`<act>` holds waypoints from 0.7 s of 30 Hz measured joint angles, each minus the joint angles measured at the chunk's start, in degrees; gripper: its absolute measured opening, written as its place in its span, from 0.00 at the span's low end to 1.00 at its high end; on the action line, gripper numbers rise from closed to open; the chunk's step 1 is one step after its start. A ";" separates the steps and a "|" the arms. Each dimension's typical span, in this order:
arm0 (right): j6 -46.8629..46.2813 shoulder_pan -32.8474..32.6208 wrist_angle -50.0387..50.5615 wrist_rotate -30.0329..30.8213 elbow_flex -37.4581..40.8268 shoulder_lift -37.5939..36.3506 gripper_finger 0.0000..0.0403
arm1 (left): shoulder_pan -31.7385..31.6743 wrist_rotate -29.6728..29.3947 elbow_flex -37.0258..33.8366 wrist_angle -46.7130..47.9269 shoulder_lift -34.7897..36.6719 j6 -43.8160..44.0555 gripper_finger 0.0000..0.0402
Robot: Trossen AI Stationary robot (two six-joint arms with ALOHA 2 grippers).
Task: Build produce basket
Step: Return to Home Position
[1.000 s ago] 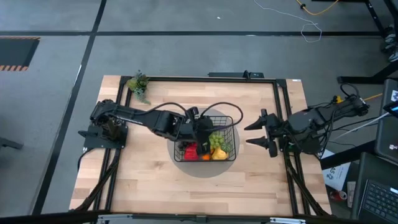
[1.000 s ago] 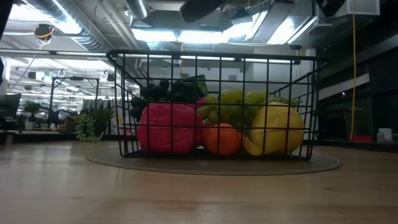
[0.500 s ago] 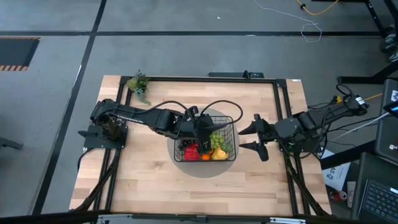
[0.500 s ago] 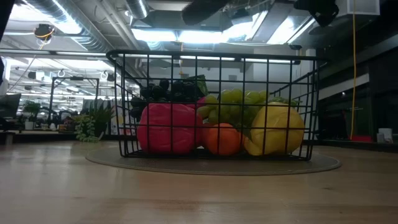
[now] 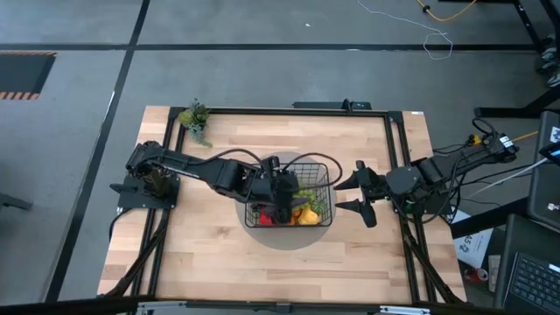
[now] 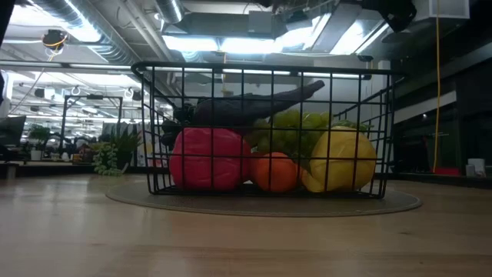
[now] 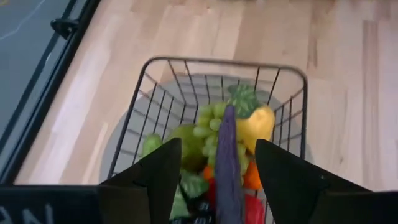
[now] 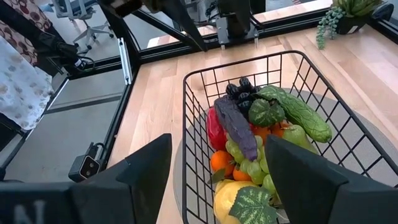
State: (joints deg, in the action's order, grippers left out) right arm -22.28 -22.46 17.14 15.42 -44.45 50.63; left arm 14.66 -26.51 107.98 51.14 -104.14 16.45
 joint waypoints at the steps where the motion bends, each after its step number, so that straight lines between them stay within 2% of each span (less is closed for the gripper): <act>1: 0.00 0.00 -0.09 0.00 0.00 0.00 0.64 | 0.18 0.08 0.01 0.79 0.00 -0.32 0.50; 7: 1.48 0.00 -0.12 0.02 0.00 0.00 0.64 | 1.84 1.72 -0.02 3.61 -0.04 6.39 0.50; 10: -0.28 0.00 -0.06 0.01 0.00 0.00 0.64 | 2.24 9.11 -0.02 8.88 -0.04 5.31 0.50; 12: -1.18 -0.01 0.33 0.02 0.00 -0.02 0.64 | 2.02 11.71 -0.03 11.87 0.24 6.51 0.50; 16: -0.16 0.00 2.70 0.00 0.00 -0.02 0.64 | 1.61 10.37 -0.07 17.96 3.59 6.71 0.50; 21: -0.81 0.00 5.09 0.04 0.00 -0.02 0.64 | 1.62 9.43 -0.09 18.82 6.97 2.13 0.50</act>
State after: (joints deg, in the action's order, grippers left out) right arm -23.09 -22.46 22.23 15.46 -44.45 50.61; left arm 16.28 -17.08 107.90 69.96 -97.16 18.58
